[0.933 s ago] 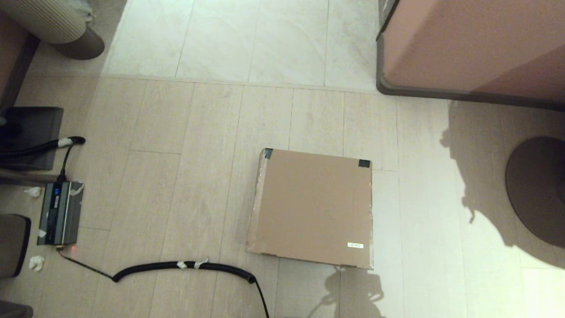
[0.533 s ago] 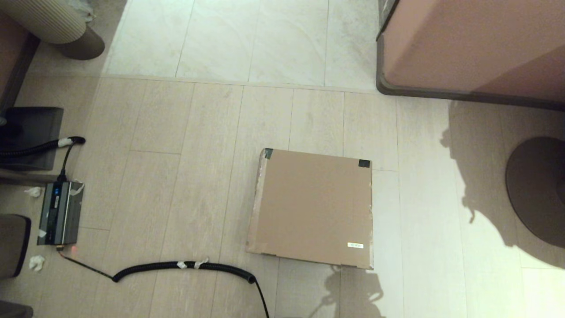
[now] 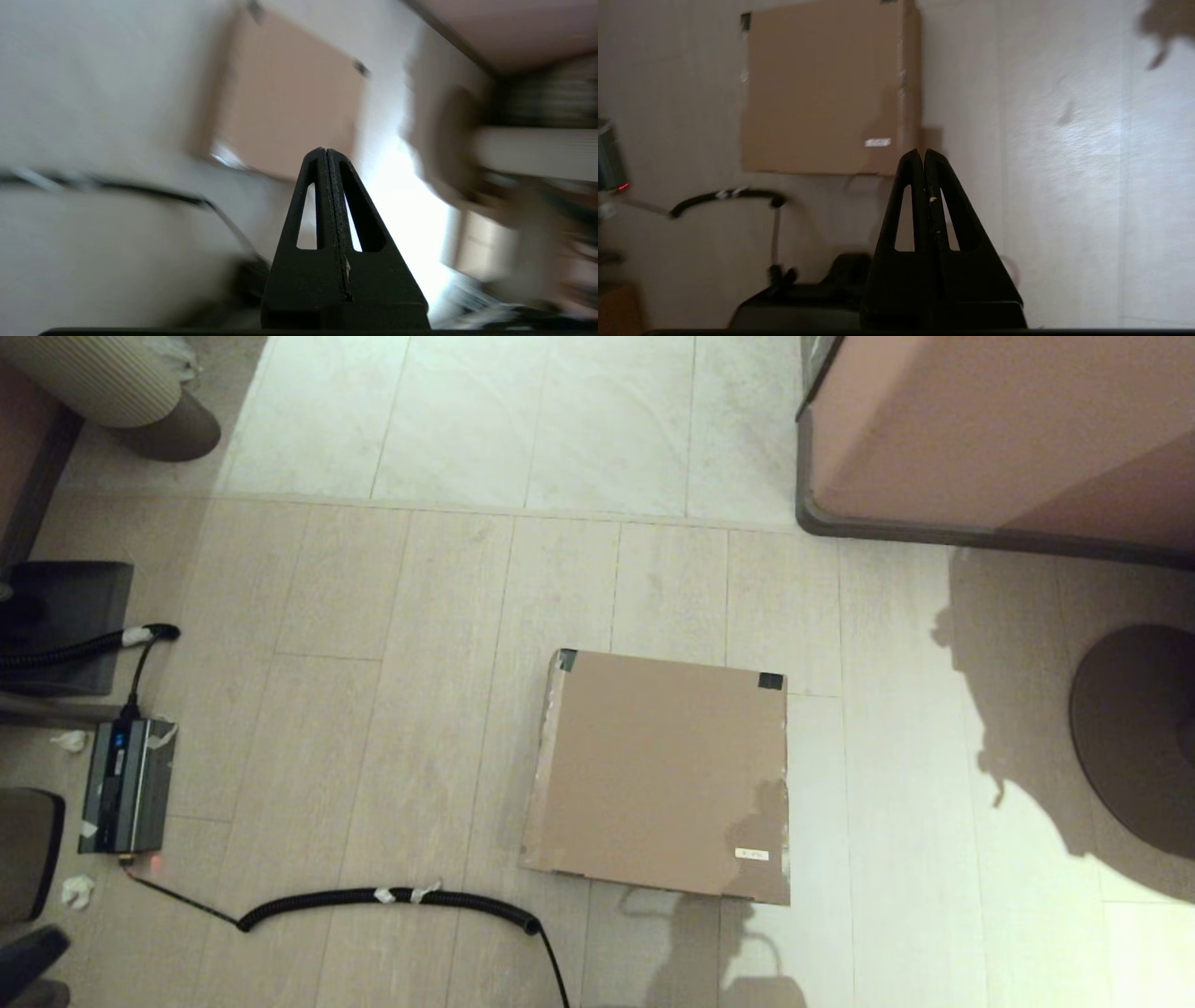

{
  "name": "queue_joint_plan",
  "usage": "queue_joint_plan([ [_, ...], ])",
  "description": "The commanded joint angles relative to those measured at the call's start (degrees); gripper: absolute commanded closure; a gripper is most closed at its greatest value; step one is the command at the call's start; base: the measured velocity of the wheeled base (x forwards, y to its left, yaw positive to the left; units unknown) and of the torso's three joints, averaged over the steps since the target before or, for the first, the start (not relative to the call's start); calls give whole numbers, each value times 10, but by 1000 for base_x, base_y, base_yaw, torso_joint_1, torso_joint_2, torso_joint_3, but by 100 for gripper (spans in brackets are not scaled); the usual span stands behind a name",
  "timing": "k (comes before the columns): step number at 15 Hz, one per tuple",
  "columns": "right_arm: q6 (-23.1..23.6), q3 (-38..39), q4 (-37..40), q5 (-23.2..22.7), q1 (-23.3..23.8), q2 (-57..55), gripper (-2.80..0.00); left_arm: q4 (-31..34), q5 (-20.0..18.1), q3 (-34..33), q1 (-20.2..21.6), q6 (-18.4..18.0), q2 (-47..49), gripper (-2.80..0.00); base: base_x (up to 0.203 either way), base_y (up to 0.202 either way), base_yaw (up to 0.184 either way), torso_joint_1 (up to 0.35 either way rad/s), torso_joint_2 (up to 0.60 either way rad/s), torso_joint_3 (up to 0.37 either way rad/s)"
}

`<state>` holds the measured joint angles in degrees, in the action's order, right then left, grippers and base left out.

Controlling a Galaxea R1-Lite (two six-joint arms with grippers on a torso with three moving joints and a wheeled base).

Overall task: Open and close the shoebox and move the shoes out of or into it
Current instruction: Open the shoe box

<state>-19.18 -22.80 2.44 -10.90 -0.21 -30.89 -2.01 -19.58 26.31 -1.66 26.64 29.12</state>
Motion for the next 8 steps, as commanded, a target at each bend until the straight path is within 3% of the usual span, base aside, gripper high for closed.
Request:
queue_joint_plan([
  [1,-12,-32,-16,-36,0,-189,0,-17,-50,25,-3,45,178,0,0,0,0,0,0,0],
  [4,-28,-63,-106,-90,0,-404,0,-116,-118,40,-6,82,388,0,0,0,0,0,0,0],
  [8,-39,-80,-351,-161,6,-663,0,-313,-182,53,-12,105,625,0,0,0,0,0,0,0],
])
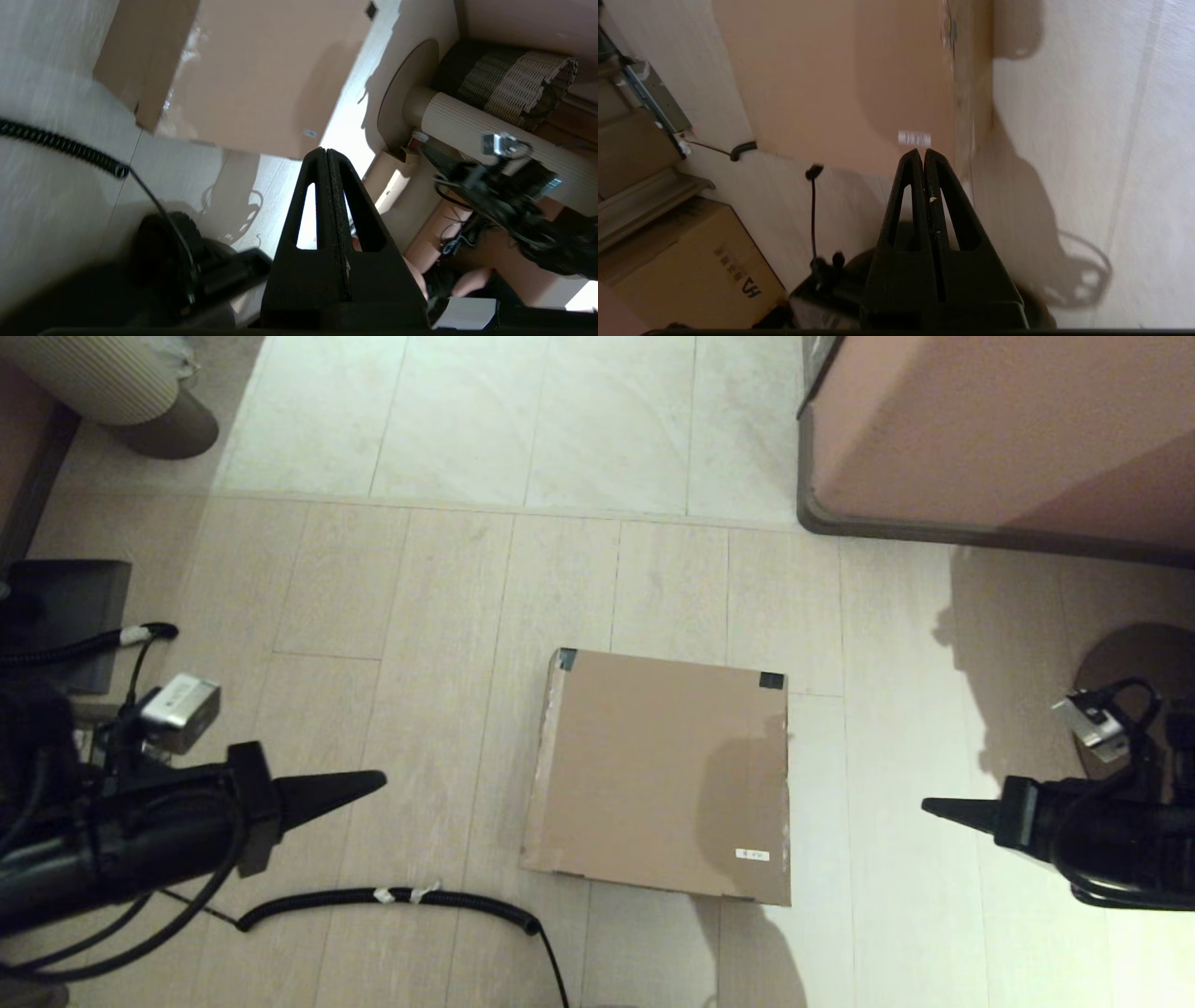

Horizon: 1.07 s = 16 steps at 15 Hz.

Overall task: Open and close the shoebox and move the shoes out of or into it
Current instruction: Open the shoe box

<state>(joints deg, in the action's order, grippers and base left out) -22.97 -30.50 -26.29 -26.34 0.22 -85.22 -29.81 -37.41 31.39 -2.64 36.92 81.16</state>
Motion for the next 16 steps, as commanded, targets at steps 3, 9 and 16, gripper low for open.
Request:
queue_joint_plan([
  [3,-5,-11,-190,-43,6,-228,0,-136,-23,14,-7,8,207,0,0,0,0,0,0,0],
  [9,31,-6,-316,-48,8,-354,0,-180,-26,62,-14,11,287,0,0,0,0,0,0,0],
  [16,33,-33,-501,-37,-4,-526,0,-184,-23,137,-35,10,343,0,0,0,0,0,0,0],
])
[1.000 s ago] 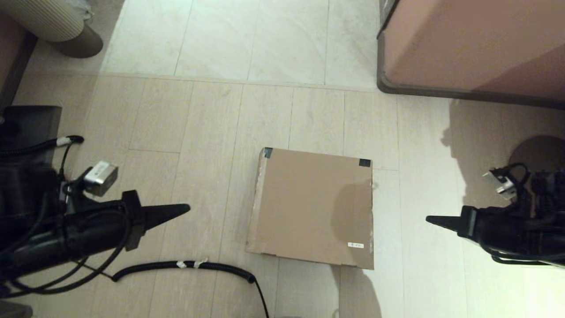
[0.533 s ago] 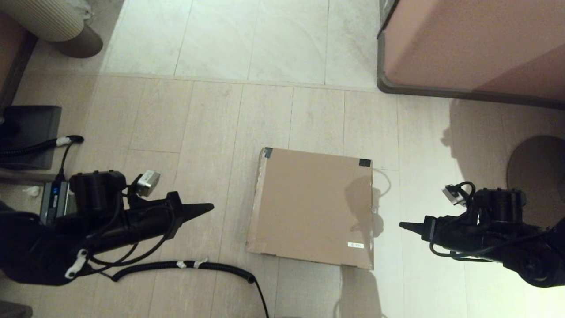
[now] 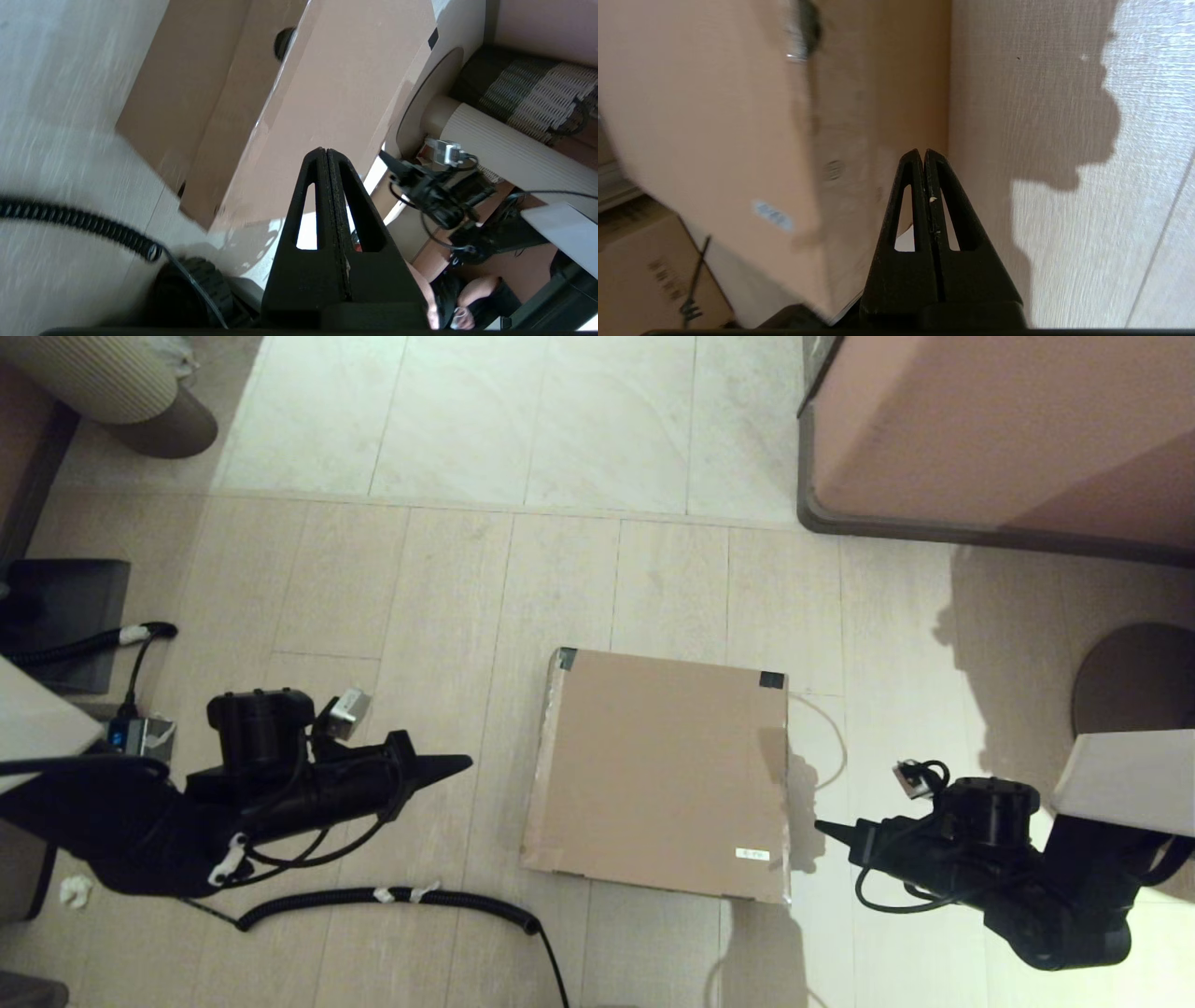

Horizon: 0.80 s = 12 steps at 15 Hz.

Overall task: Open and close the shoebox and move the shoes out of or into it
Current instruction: Open the shoe box

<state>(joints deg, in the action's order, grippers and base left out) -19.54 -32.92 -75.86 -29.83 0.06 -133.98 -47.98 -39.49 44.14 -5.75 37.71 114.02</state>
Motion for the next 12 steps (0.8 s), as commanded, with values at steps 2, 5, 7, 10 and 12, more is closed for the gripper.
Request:
queue_joint_plan([
  [2,2,-35,-7,14,-13,-59,0,-3,0,28,-20,2,23,0,0,0,0,0,0,0],
  [5,4,-58,-6,39,-42,-75,0,-3,15,43,-45,2,30,0,0,0,0,0,0,0],
  [7,5,-61,-5,49,-59,-74,0,-4,37,50,-59,2,40,0,0,0,0,0,0,0],
  [10,3,-49,-5,50,-63,-60,0,-4,48,50,-71,2,38,0,0,0,0,0,0,0],
  [12,0,-30,-4,48,-63,-31,0,-4,49,48,-71,2,31,0,0,0,0,0,0,0],
])
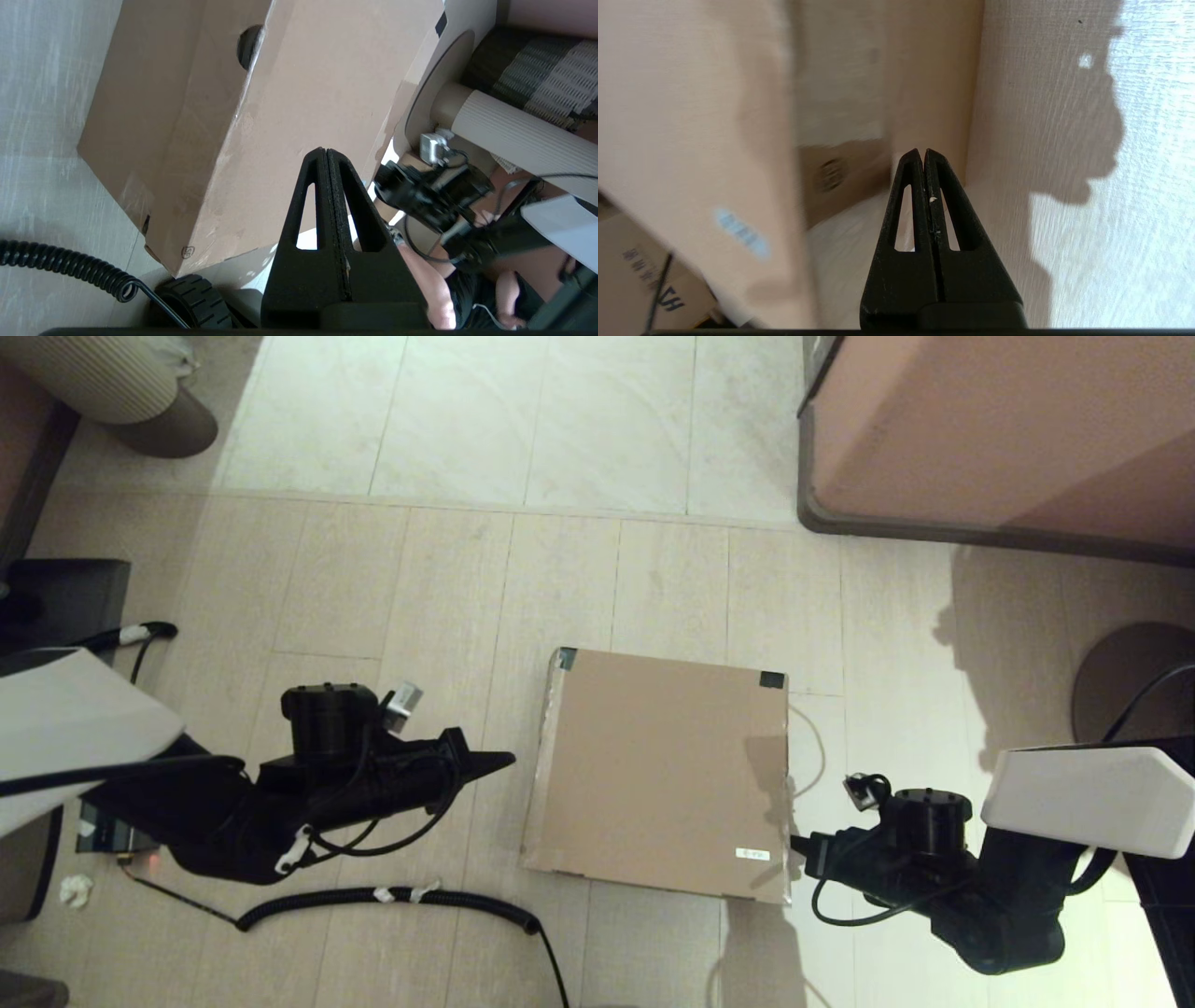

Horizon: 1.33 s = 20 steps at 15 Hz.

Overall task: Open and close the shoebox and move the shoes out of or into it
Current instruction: Open the shoe box

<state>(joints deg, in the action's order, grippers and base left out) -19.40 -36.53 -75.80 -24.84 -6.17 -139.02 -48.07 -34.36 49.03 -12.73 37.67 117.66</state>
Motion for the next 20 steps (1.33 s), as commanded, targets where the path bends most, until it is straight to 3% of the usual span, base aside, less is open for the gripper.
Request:
queue_joint_plan([
  [1,-2,20,-3,-4,-1,35,0,-3,1,-1,0,3,-13,0,0,0,0,0,0,0],
  [9,-21,60,-1,-44,0,72,0,3,18,2,3,3,-43,0,0,0,0,0,0,0],
  [15,-4,-2,8,23,11,11,0,-1,17,4,8,3,-48,0,0,0,0,0,0,0],
  [18,-4,-6,25,9,3,15,0,-2,17,0,9,3,-44,0,0,0,0,0,0,0],
  [20,-8,-6,40,-27,1,23,0,-2,17,-2,9,4,-45,0,0,0,0,0,0,0],
])
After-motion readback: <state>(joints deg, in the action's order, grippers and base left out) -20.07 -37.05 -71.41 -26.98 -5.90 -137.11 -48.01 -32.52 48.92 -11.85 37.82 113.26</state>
